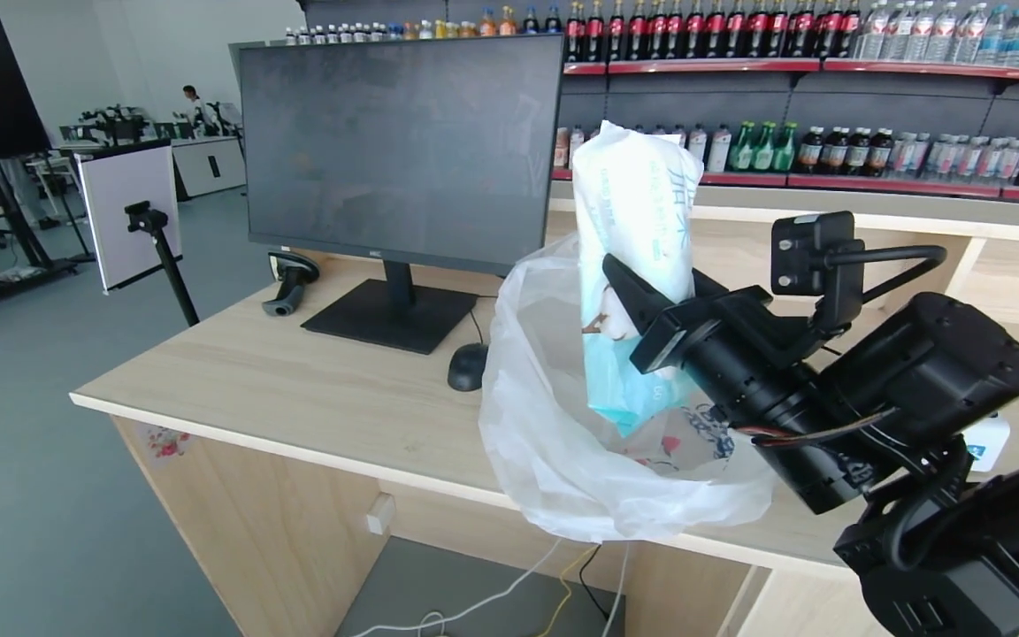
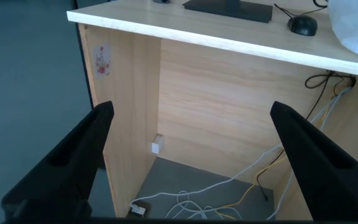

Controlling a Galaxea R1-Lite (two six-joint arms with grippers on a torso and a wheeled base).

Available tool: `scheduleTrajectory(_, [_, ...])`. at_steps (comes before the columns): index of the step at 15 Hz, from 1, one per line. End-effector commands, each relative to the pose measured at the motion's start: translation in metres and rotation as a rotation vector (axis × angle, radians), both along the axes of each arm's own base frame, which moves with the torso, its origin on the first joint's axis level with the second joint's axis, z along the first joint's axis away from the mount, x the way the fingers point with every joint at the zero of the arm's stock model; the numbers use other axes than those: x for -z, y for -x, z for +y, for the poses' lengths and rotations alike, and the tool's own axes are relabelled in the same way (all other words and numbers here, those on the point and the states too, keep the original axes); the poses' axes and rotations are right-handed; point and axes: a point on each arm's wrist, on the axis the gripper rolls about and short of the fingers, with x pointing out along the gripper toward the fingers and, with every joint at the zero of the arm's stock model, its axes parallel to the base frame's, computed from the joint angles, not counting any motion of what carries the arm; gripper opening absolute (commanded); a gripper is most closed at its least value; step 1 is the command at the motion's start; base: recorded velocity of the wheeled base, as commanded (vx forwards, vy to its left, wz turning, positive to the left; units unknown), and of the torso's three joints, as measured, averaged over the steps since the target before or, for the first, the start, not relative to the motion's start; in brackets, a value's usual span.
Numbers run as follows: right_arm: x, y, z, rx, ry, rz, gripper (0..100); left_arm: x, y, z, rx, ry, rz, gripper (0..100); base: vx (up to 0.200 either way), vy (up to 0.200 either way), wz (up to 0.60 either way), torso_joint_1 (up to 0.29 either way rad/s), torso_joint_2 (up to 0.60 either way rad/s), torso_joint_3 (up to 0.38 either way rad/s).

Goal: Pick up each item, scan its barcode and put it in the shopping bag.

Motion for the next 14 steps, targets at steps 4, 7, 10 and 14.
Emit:
scheduleTrajectory(4, [0.016, 0.004, -0.006, 0.005, 0.043, 0.054, 0, 0.000, 0.000, 0.000, -0.001, 0.001, 0.001, 100, 0.000, 0.000, 0.00, 0.000, 0.00, 0.000])
scheduleTrajectory(7, [0.025, 0.008, -0.009, 0.005, 0.067, 0.086, 0, 0.000, 0.000, 0.000, -0.001, 0.001, 0.001, 100, 0.000, 0.000, 0.00, 0.000, 0.00, 0.000])
scheduleTrajectory(10, [0.030, 0.008, -0.010, 0.007, 0.079, 0.099, 0, 0.000, 0.000, 0.000, -0.001, 0.002, 0.001, 100, 0.000, 0.000, 0.00, 0.000, 0.00, 0.000])
scheduleTrajectory(14, [0.043, 0.002, -0.009, 0.012, 0.106, 0.133, 0, 0.000, 0.000, 0.000, -0.001, 0.002, 0.001, 100, 0.000, 0.000, 0.00, 0.000, 0.00, 0.000])
